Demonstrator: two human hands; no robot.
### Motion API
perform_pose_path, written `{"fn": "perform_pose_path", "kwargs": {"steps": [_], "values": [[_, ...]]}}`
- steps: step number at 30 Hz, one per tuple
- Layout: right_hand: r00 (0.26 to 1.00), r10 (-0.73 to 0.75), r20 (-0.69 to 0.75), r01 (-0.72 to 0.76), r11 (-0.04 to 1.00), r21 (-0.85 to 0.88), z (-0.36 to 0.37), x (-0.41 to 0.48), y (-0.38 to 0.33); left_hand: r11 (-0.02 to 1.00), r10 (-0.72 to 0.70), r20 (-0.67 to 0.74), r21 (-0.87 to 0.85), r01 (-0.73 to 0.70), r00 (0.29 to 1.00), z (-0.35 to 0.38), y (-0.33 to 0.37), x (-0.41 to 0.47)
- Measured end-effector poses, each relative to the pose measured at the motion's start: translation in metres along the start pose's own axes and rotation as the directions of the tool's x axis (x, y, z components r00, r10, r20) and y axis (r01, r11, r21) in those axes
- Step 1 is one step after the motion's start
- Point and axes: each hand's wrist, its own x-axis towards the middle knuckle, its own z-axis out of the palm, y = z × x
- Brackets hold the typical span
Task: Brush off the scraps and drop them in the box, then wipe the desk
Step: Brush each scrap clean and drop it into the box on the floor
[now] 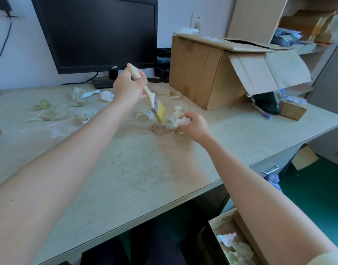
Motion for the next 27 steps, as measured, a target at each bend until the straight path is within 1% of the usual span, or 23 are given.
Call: {"fn": "perform_pose_path", "kwargs": {"steps": [2, 4, 7, 9, 10, 13, 18, 23, 27], "values": [[0.999, -0.009, 0.040, 0.010, 0.999, -0.044, 0.003, -0.001, 0.000, 0.995, 0.021, -0.002, 0.102, -0.021, 1.000, -0.008, -0.003, 0.004], [0.997, -0.030, 0.075, 0.039, 0.991, -0.127, 0.009, -0.001, 0.000, 0.985, 0.029, -0.010, 0.168, -0.027, 1.000, -0.015, -0.004, 0.005], [0.995, -0.048, 0.084, 0.068, 0.965, -0.255, 0.014, -0.001, -0.001, 0.967, 0.014, -0.026, 0.256, -0.007, 1.000, -0.019, -0.005, 0.006], [0.992, -0.050, 0.118, 0.081, 0.960, -0.270, 0.015, -0.002, -0.002, 0.946, 0.002, -0.023, 0.324, 0.005, 1.000, -0.018, -0.008, 0.004], [0.988, -0.044, 0.145, 0.080, 0.964, -0.254, 0.016, -0.002, -0.002, 0.944, -0.008, -0.020, 0.330, 0.014, 1.000, -0.017, -0.010, 0.003], [0.977, -0.028, 0.210, 0.071, 0.977, -0.200, 0.015, -0.002, -0.002, 0.973, -0.056, 0.016, 0.225, 0.051, 0.998, -0.009, -0.013, 0.000], [0.978, -0.055, 0.203, 0.085, 0.986, -0.144, 0.017, -0.003, -0.004, 0.996, -0.077, 0.086, 0.057, 0.072, 0.993, 0.009, -0.014, -0.007], [0.989, -0.084, 0.118, 0.093, 0.993, -0.073, 0.015, -0.004, -0.003, 0.994, -0.088, 0.110, -0.049, 0.094, 0.990, 0.018, -0.017, -0.011], [0.997, -0.068, 0.029, 0.065, 0.995, 0.075, 0.012, -0.004, -0.001, 0.982, -0.099, 0.126, -0.147, 0.118, 0.987, 0.017, -0.016, -0.010]]}}
